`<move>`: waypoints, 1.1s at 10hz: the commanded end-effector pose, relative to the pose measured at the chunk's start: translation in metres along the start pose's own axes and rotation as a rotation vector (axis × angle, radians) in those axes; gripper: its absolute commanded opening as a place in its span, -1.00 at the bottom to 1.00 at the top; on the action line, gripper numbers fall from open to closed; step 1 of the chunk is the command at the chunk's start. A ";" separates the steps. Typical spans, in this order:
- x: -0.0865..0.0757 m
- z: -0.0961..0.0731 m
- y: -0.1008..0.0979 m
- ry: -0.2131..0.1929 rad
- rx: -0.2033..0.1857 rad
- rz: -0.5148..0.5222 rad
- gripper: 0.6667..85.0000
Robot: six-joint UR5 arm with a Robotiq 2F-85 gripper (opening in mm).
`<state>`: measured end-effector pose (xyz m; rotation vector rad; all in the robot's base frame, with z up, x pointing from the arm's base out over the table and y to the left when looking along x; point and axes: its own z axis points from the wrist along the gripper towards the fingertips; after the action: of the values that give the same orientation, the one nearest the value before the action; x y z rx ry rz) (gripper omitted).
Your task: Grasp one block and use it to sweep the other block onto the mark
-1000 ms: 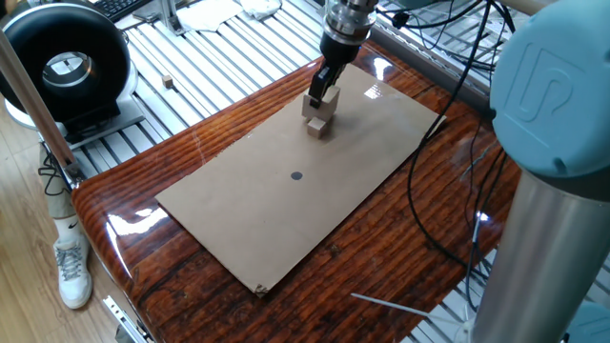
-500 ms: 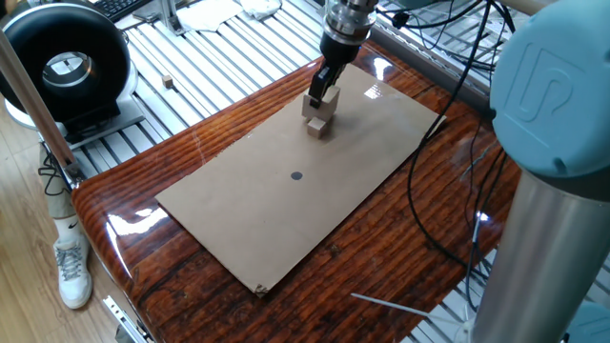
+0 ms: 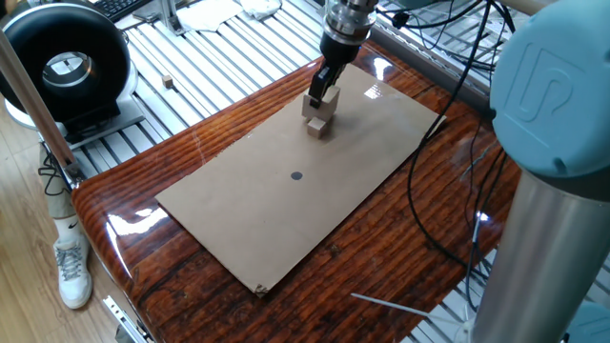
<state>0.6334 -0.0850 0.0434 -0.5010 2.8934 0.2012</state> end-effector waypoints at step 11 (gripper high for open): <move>-0.002 0.004 0.006 -0.040 -0.015 -0.009 0.49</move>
<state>0.6338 -0.0779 0.0392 -0.5076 2.8595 0.2194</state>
